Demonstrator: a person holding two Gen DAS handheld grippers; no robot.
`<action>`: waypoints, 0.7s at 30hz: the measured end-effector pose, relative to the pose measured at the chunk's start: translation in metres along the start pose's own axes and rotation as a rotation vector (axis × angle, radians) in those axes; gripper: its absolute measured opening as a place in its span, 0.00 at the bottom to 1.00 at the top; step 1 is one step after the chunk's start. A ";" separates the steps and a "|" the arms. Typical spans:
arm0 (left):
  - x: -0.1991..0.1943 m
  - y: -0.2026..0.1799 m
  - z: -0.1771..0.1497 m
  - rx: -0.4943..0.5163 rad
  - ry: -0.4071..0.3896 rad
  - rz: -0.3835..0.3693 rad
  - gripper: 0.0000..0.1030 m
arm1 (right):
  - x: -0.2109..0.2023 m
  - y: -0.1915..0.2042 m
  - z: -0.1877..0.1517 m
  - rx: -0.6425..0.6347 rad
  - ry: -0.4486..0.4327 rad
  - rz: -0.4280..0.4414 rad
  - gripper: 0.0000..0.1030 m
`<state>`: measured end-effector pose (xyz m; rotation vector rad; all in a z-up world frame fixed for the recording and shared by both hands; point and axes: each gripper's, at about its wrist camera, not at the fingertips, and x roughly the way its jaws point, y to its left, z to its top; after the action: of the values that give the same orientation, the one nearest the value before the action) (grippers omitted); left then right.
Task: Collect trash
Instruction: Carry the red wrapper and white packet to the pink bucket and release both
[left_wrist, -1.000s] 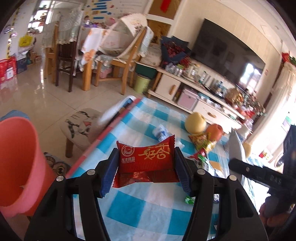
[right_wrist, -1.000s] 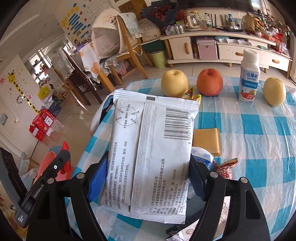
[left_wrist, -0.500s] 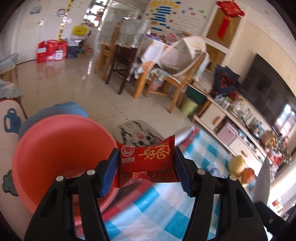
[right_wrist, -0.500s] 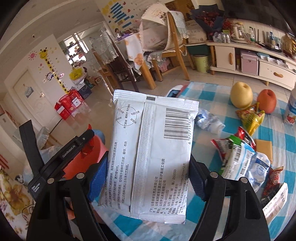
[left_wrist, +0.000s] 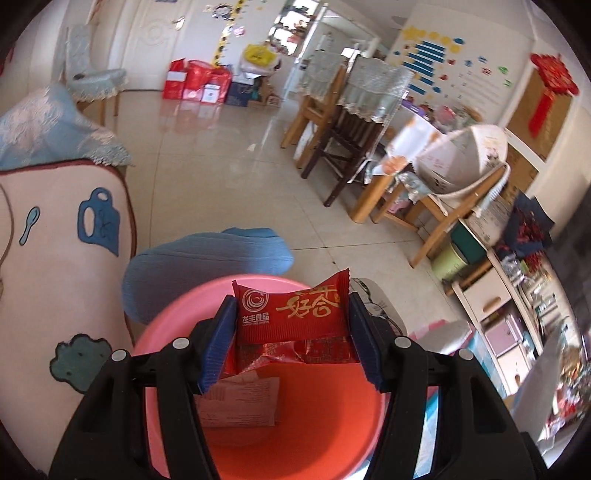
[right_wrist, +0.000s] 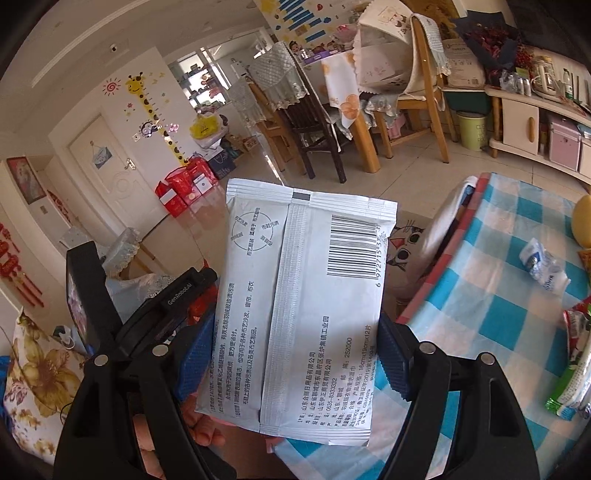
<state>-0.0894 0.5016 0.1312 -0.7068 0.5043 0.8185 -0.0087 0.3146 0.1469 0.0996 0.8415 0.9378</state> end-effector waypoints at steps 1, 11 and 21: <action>0.004 0.006 0.003 -0.019 0.010 0.004 0.59 | 0.009 0.003 0.001 -0.005 0.008 0.005 0.75; 0.034 0.045 0.014 -0.136 0.100 0.005 0.65 | 0.091 0.016 -0.003 0.065 0.104 0.143 0.82; 0.039 0.036 0.011 -0.088 0.105 0.003 0.82 | 0.070 0.017 -0.007 0.001 0.049 0.013 0.88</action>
<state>-0.0938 0.5458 0.1001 -0.8337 0.5666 0.8126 -0.0034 0.3749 0.1077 0.0830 0.8875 0.9558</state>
